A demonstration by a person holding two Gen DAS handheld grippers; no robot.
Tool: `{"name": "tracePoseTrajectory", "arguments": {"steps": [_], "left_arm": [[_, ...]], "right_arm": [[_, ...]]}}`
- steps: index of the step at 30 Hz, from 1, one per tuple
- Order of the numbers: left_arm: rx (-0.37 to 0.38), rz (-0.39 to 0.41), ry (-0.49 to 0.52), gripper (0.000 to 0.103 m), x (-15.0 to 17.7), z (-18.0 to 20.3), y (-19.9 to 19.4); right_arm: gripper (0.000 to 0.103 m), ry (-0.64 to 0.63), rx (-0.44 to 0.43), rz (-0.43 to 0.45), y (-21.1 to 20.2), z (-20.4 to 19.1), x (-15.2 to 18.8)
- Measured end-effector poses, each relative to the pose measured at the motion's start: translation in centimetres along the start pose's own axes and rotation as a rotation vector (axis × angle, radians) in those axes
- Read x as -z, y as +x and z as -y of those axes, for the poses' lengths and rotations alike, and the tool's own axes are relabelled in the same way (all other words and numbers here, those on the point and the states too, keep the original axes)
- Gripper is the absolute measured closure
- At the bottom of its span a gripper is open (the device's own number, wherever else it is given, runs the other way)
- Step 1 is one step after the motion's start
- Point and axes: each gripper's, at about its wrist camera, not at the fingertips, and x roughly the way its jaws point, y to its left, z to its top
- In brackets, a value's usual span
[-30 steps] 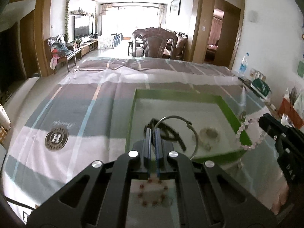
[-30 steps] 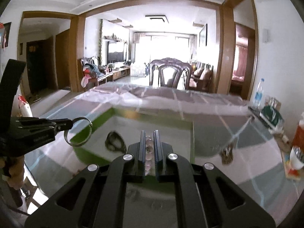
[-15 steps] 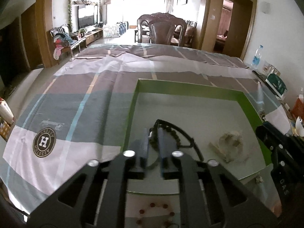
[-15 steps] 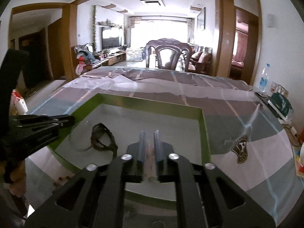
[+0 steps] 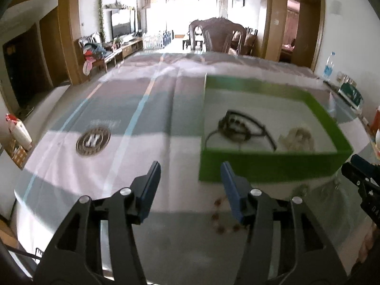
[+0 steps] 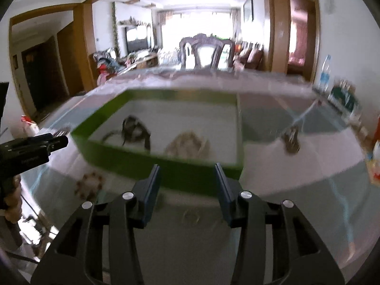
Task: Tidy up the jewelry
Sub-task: 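Open the left gripper in the box while the right gripper releases the silver charm, then move the right gripper to the silver charms while the left gripper approaches the black ring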
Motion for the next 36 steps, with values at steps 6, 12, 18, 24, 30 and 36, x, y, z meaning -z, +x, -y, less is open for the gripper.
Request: {"name": "tracePoseTrajectory", "arguments": {"steps": [6,12,18,24,30,36], "left_arm": [[-0.017,-0.092,-0.002,0.050,1.7,-0.1,2.3],[0.011,-0.134,0.043,0.050,2.9,1.5,3.3],[0.018,-0.147,0.059,0.048,3.4,2.4,3.5],[0.023,-0.157,0.072,0.048,3.5,2.8,3.7],[0.028,-0.168,0.077,0.048,3.7,3.3,4.1],[0.019,-0.169,0.076,0.048,3.8,3.0,3.9]], "right_arm": [[0.060,-0.021,-0.070,-0.080,3.0,-2.5,1.1],[0.072,-0.054,-0.094,-0.137,5.1,-4.2,2.1],[0.090,-0.021,-0.109,-0.144,5.0,-3.0,2.5],[0.095,0.027,-0.047,-0.074,2.3,0.0,1.7],[0.099,0.061,-0.047,-0.063,2.0,1.3,1.6],[0.099,0.074,0.013,-0.034,0.9,2.3,1.2]]}}
